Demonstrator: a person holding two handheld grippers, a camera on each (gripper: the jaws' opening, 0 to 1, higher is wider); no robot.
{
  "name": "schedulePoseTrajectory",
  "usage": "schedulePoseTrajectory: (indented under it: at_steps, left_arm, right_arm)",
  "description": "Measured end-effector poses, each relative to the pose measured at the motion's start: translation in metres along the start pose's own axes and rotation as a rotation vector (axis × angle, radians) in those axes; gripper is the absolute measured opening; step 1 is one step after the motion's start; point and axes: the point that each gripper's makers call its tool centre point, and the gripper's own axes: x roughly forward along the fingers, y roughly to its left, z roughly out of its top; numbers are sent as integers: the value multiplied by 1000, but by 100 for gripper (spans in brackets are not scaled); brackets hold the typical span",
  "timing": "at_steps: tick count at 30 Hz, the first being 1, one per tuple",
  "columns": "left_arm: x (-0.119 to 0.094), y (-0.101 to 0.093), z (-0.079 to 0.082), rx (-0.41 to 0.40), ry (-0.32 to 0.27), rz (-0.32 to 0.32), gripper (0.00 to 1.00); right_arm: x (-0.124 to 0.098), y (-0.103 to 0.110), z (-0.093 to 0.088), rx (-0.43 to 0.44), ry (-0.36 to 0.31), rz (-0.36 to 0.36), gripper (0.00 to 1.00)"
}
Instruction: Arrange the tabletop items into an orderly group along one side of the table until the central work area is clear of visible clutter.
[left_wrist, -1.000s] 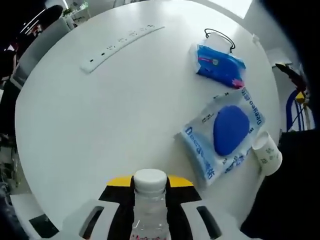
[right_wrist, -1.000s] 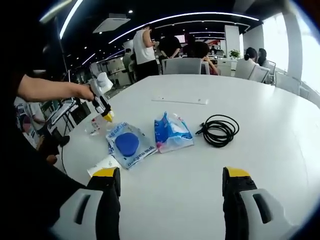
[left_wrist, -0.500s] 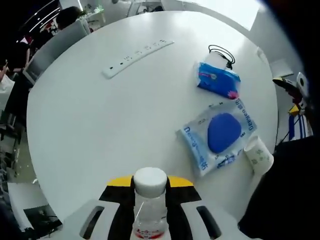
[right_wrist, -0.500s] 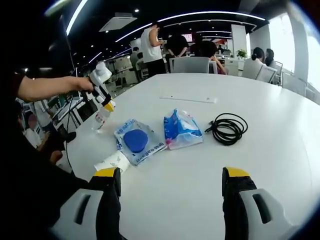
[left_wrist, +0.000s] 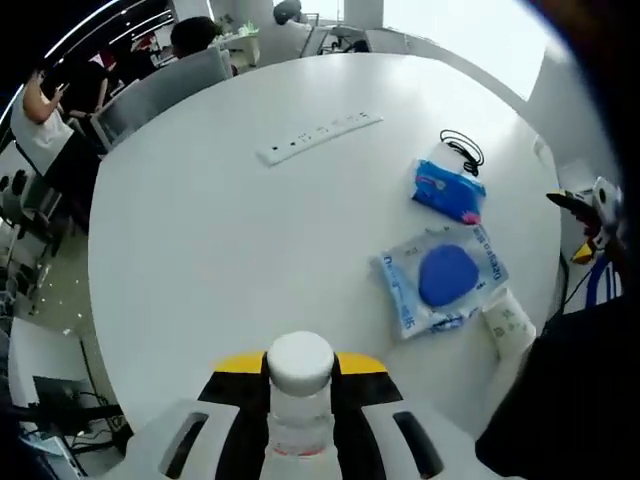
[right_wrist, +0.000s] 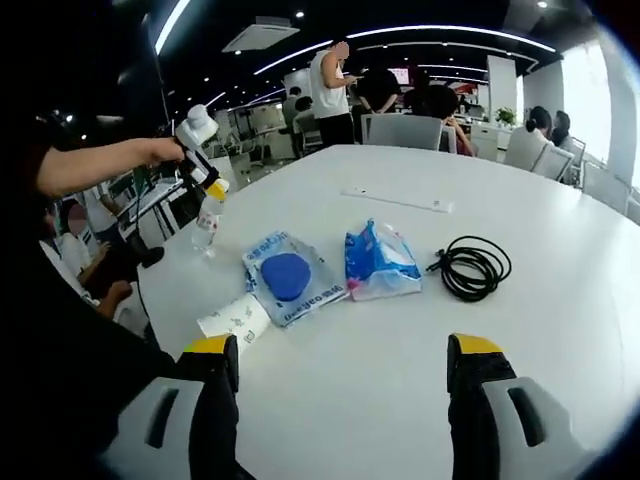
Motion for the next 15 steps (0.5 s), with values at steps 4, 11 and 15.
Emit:
schedulePoseTrajectory:
  at_steps: [4, 11, 15]
  left_arm:
    - [-4, 12, -6, -47, -20, 22, 20]
    - [-10, 27, -15, -125, -62, 61, 20]
    - [-15, 32, -21, -171, -99, 83, 20]
  right_arm:
    - [1, 3, 15, 13, -54, 19, 91]
    - [0, 0, 28, 1, -99, 13, 100]
    - [-2, -6, 28, -2, -92, -3, 100]
